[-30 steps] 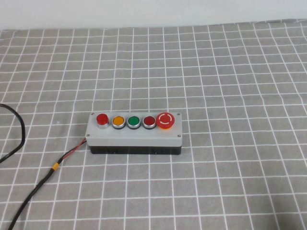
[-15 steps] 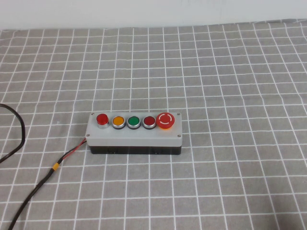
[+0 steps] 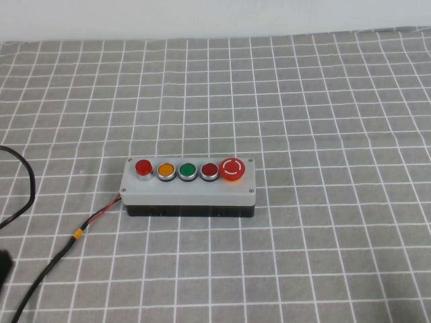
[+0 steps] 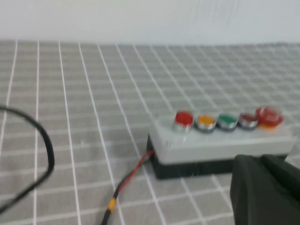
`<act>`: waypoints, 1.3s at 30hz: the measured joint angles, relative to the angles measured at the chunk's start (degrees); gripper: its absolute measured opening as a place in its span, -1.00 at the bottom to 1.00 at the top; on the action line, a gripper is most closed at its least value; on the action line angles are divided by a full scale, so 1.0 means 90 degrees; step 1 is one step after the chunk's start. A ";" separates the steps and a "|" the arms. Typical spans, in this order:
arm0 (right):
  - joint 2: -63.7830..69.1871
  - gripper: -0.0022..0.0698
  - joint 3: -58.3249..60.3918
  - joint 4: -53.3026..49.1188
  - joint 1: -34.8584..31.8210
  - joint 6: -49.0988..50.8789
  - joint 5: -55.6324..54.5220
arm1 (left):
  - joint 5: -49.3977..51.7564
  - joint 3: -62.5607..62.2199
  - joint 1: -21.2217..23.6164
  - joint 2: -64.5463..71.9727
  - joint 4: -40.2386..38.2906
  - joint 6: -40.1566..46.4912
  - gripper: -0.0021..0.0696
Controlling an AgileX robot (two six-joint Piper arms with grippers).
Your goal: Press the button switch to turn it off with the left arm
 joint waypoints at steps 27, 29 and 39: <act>0.0000 -0.99 0.0000 0.0000 0.0000 0.0000 0.0000 | -0.0352 0.2185 0.0764 -0.1102 -0.0285 0.1093 -0.95; 0.0000 -0.99 0.0000 0.0000 0.0000 0.0000 0.0000 | -0.0352 0.2185 0.0764 -0.1102 -0.0322 0.1093 -0.95; 0.0000 -0.99 0.0000 0.0000 0.0000 0.0000 0.0000 | -0.0348 0.2185 0.0764 -0.1102 -0.0342 0.1093 -0.95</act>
